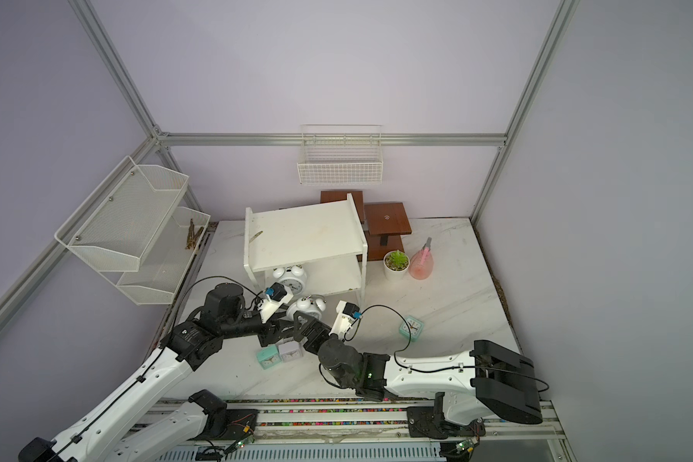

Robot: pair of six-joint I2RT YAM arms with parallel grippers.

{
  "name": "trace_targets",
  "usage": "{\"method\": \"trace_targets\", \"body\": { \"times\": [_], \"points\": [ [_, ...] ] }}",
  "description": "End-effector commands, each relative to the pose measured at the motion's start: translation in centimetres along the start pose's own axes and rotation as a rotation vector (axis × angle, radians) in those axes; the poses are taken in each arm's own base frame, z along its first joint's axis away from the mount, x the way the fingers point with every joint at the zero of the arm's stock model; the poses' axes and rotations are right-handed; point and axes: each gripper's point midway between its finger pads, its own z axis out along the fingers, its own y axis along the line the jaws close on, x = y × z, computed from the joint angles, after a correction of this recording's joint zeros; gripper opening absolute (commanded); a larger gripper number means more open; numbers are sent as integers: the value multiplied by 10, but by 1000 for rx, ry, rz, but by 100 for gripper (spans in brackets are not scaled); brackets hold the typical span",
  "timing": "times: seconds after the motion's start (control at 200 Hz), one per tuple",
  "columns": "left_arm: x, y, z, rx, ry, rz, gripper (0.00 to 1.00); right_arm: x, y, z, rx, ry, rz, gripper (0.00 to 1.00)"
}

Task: Place the alarm clocks on the shelf by style
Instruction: Place the alarm on the shelf.

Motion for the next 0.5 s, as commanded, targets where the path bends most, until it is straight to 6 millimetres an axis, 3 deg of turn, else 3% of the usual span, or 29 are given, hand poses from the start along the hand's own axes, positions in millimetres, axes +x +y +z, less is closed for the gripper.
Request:
{"method": "trace_targets", "body": {
  "times": [0.0,0.36,0.445,0.495],
  "points": [
    [-26,-5,-8,12,-92,39,29,-2,9,0,-43,-28,51,96],
    [-29,-11,-15,21,-120,60,33,-2,13,5,-59,-54,46,81],
    [-27,-11,-14,21,-117,61,41,-7,13,2,-58,-65,33,76],
    [-26,-11,-13,22,-112,62,52,-11,13,0,-55,-77,22,74]
  ]
}}
